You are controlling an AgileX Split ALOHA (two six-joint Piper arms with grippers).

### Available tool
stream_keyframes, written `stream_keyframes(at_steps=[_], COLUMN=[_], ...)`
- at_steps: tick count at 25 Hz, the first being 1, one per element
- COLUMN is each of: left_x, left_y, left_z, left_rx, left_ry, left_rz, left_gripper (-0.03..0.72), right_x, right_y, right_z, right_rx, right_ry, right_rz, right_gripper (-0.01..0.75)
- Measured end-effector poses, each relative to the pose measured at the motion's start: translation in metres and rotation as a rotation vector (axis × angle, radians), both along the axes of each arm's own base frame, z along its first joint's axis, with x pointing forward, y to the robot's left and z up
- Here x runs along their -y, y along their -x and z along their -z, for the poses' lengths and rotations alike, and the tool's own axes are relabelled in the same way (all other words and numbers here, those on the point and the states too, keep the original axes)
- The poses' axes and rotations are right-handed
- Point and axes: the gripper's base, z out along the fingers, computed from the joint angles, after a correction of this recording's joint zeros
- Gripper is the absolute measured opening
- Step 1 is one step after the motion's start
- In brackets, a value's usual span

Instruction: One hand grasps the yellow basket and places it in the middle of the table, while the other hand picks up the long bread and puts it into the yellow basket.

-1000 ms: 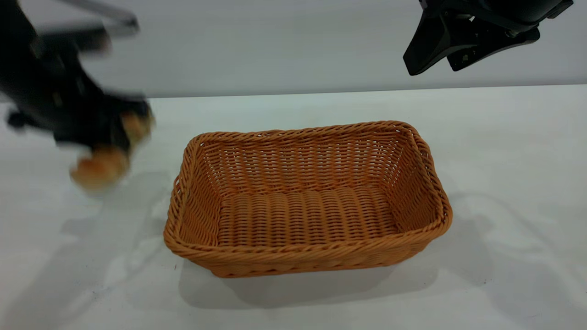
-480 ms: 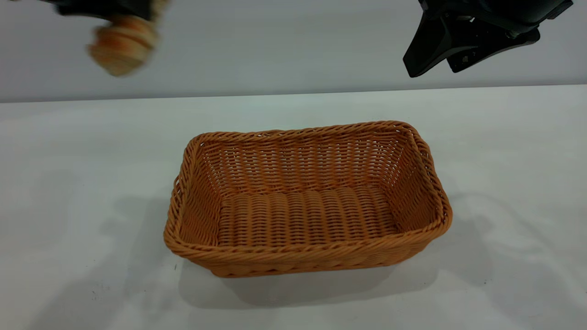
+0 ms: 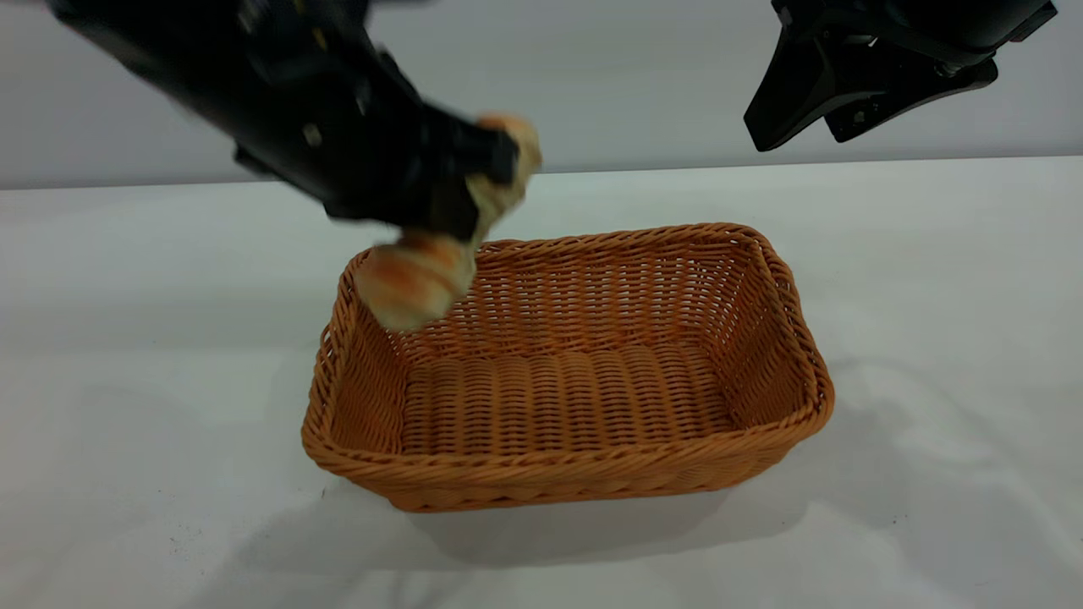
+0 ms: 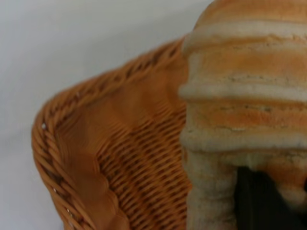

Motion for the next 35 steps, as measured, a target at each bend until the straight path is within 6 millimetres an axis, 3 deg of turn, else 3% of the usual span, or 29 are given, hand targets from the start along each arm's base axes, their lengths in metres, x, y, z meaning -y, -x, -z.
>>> stream_keyframes(at_steps=[5, 8, 13, 16, 21, 25, 30, 35], left_x=[0.004, 0.006, -0.004, -0.020, -0.053, -0.075, -0.101, -0.125], left_y=[-0.008, -0.011, -0.019, -0.021, -0.020, -0.008, 0.018, 0.060], left_z=[0.032, 0.040, 0.031, 0.019, -0.006, -0.036, -0.089, -0.146], left_rx=[0.018, 0.057, 0.102, 0.062, -0.010, -0.047, -0.035, 0.066], left_ry=[-0.030, -0.039, -0.045, -0.065, -0.097, -0.156, -0.189, -0.230], left_rz=[0.033, 0.062, 0.059, 0.026, -0.040, -0.025, -0.038, -0.052], left_gripper=[0.153, 0.292, 0.573, 0.634, 0.619, 0.574, 0.557, 0.557], right_x=[0.000, 0.000, 0.005, 0.010, 0.017, 0.023, 0.033, 0.045], right_y=[0.002, 0.004, 0.016, 0.028, 0.047, 0.061, 0.081, 0.107], right_z=[0.000, -0.005, -0.032, -0.049, -0.072, -0.084, -0.100, -0.118], right_rx=[-0.013, -0.006, 0.074, 0.116, 0.152, 0.145, 0.143, 0.159], right_ry=[0.001, -0.002, 0.014, 0.032, 0.052, 0.066, 0.095, 0.119], right_rz=[-0.009, -0.015, -0.056, -0.087, -0.113, -0.112, -0.094, -0.084], right_gripper=[0.561, 0.561, 0.561, 0.561, 0.561, 0.561, 0.561, 0.561])
